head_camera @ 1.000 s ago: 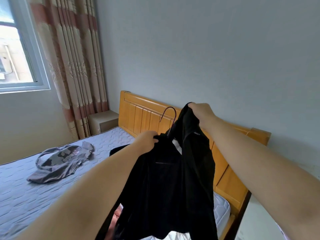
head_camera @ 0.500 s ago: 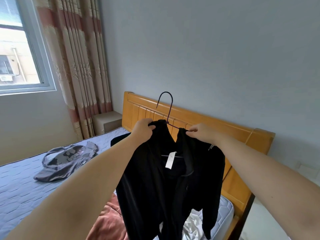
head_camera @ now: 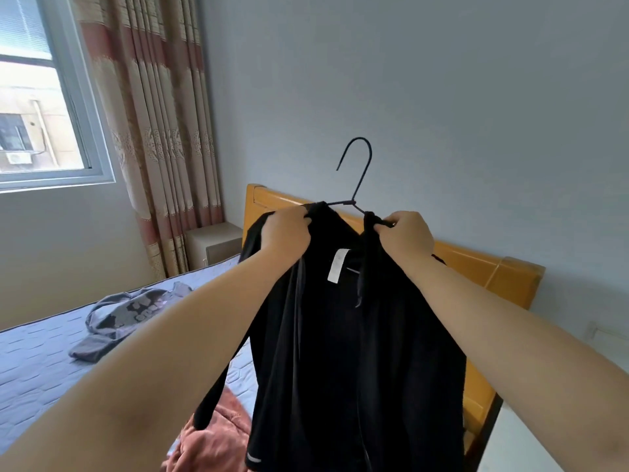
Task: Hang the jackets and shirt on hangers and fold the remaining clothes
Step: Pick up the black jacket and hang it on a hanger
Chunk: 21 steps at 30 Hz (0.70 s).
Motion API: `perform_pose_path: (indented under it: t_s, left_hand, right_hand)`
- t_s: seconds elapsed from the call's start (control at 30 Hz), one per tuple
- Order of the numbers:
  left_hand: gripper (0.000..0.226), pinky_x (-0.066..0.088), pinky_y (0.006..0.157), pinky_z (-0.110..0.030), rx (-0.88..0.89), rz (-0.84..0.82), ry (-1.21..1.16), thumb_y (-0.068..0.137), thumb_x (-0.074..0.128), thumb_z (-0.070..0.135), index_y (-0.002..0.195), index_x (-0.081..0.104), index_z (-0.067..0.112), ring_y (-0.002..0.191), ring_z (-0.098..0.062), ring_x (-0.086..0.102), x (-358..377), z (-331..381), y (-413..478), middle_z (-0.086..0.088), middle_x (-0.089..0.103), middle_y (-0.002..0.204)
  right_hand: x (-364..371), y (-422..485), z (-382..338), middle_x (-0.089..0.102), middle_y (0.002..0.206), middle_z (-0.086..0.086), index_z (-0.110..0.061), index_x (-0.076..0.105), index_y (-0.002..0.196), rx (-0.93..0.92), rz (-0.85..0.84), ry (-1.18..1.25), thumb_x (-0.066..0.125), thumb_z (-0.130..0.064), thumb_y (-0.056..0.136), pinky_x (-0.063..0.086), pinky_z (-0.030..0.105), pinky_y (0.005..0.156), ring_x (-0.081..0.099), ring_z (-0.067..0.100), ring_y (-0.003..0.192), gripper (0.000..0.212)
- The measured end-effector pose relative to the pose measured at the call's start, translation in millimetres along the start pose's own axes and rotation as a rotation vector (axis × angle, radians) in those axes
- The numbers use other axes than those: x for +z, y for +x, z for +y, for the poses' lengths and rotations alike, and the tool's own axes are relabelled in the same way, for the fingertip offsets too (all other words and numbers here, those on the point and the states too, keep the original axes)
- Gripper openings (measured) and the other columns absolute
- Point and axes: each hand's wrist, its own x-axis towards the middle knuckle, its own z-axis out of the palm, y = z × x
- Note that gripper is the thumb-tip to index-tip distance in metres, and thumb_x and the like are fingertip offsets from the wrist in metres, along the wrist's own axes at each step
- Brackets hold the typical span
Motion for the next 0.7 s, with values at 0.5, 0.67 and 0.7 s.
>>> perform_pose_path:
  t_s: [0.5, 0.67, 0.7]
  left_hand:
    - [0.032, 0.043, 0.09, -0.031, 0.338, -0.077, 0.049, 0.1, 0.04, 0.035, 0.12, 0.061, 0.02, 0.113, -0.018, 0.051, 52, -21, -53, 0.002, 0.057, 0.116]
    - [0.055, 0.036, 0.107, -0.043, 0.246, -0.199, 0.046, 0.095, 0.049, 0.048, 0.142, 0.036, 0.023, 0.127, -0.027, 0.045, 32, -29, -13, -0.004, 0.048, 0.139]
    - [0.051, 0.043, 0.102, -0.044, 0.207, -0.314, 0.019, 0.096, 0.046, 0.048, 0.138, 0.04, 0.021, 0.119, -0.028, 0.053, 32, -29, -9, -0.006, 0.055, 0.131]
  right_hand:
    - [9, -4, 27, 0.068, 0.1, 0.005, -0.011, 0.071, 0.1, 0.043, -0.112, 0.156, 0.065, -0.021, 0.088, 0.042, 0.027, 0.076, 0.062, 0.024, 0.097, 0.017]
    - [8, -6, 30, 0.069, 0.104, 0.004, -0.012, 0.072, 0.101, -0.034, -0.155, 0.119, 0.066, -0.019, 0.088, 0.048, 0.033, 0.085, 0.061, 0.023, 0.1, 0.016]
    - [7, -7, 29, 0.069, 0.104, 0.005, -0.012, 0.072, 0.101, -0.05, -0.155, 0.129, 0.065, -0.018, 0.088, 0.048, 0.033, 0.086, 0.061, 0.023, 0.1, 0.015]
